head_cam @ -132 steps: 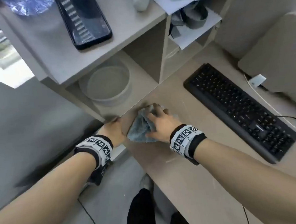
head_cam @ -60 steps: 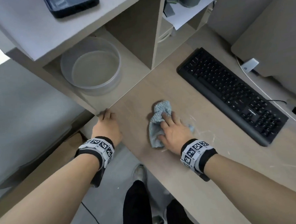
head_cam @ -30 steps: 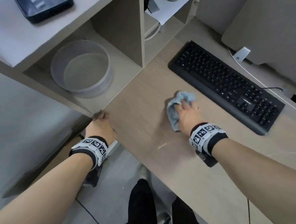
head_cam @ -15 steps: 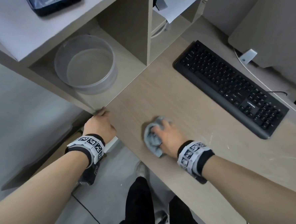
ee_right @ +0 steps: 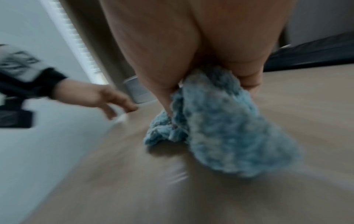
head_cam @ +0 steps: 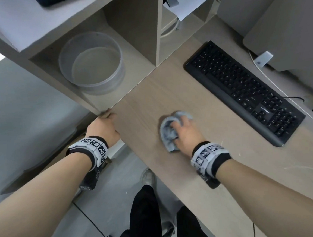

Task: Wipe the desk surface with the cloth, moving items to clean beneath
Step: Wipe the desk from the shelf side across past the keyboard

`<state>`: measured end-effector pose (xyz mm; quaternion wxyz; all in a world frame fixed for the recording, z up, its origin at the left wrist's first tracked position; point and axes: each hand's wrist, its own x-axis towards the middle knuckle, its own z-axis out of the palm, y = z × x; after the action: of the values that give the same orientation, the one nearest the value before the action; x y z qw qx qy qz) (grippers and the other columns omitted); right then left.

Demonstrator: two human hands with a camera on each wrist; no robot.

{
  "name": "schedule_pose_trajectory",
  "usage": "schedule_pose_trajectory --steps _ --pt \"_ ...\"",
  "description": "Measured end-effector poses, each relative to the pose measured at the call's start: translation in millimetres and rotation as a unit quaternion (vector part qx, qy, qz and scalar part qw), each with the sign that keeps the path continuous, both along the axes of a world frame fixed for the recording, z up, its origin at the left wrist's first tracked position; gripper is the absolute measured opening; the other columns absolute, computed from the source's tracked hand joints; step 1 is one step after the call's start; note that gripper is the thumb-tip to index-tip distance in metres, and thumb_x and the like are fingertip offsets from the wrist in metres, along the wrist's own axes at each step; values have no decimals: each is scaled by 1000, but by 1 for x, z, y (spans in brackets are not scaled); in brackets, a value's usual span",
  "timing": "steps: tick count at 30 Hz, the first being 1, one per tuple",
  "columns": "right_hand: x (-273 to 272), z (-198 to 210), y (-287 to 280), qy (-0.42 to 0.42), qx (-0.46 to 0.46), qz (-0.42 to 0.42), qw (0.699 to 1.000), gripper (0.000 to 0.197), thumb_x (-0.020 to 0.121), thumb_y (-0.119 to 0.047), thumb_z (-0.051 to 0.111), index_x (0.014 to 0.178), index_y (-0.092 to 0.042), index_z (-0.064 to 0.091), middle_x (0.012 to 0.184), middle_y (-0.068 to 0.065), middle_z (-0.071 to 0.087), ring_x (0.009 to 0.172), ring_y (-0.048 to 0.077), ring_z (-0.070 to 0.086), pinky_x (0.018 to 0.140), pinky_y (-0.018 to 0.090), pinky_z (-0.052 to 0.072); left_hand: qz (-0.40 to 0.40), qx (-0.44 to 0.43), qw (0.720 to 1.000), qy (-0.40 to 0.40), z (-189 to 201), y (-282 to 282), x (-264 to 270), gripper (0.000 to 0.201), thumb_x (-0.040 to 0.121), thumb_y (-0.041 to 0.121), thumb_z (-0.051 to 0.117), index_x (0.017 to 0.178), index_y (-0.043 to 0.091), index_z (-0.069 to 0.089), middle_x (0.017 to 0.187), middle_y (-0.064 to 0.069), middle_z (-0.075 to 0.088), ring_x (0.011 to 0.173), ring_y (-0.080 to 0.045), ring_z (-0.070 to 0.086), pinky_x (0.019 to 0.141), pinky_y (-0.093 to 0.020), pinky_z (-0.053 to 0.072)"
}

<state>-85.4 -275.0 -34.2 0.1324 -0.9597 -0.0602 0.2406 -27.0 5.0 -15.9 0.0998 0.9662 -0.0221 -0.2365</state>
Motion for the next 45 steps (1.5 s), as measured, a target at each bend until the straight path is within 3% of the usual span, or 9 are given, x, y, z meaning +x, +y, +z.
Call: schedule_pose_trajectory --steps 3,9,12,17,24,28,33,39,45 --pt "-35 0 44 -22 5 174 985 60 74 -27 71 130 -15 54 146 17 39 132 45 36 105 60 38 -12 -2 1000 4 -1 5 0 65 75 12 54 139 20 46 159 4 28 144 -19 30 111 -40 38" --pt "-33 6 34 -23 -6 275 961 62 78 -16 72 137 -16 51 159 19 25 145 48 21 116 60 24 -23 -13 1000 15 -1 15 -1 75 77 11 52 148 27 36 161 9 20 147 -14 18 117 -36 29" --pt "3 4 42 -6 -10 225 974 68 78 -22 73 141 -20 49 159 18 25 144 49 22 114 62 27 -40 -18 999 10 2 16 -3 74 79 14 54 150 23 33 161 8 20 147 -15 16 116 -36 31" --pt "72 8 90 12 -13 94 995 74 90 -33 62 153 -19 26 165 12 -2 149 42 -4 122 51 8 -60 -19 998 9 -4 23 -6 76 79 19 55 150 21 29 160 11 17 147 -12 9 107 -43 43" --pt "65 6 153 17 -25 152 988 75 94 -41 50 156 -16 16 165 12 -2 149 41 -6 122 52 4 -68 -36 997 -3 -16 25 -11 81 71 23 58 147 13 31 158 0 24 147 -19 10 106 -42 44" --pt "48 9 98 26 -3 167 986 71 89 -25 61 153 -26 29 166 5 4 151 36 0 122 48 9 -71 -47 996 -3 -13 27 -8 77 72 20 56 146 16 33 157 4 23 148 -18 6 97 -39 48" --pt "61 19 30 10 -73 5 997 66 88 -24 59 149 -31 35 164 5 12 149 36 8 117 49 19 -38 -41 998 14 -9 18 -2 62 73 15 54 134 14 43 150 5 30 140 -20 19 85 -39 50" --pt "31 20 61 -24 -97 43 994 55 83 -29 56 137 -19 51 154 12 35 136 38 27 98 46 38 49 -19 998 31 -2 -10 1 52 77 13 53 126 2 43 145 -8 30 134 -35 24 101 -48 42" --pt "-44 17 -34 11 -94 -51 994 54 83 -20 57 137 -26 52 157 7 30 135 39 29 102 47 37 -48 -4 998 -30 1 -62 -22 65 78 14 56 140 9 39 149 -8 32 132 -32 29 107 -44 32"
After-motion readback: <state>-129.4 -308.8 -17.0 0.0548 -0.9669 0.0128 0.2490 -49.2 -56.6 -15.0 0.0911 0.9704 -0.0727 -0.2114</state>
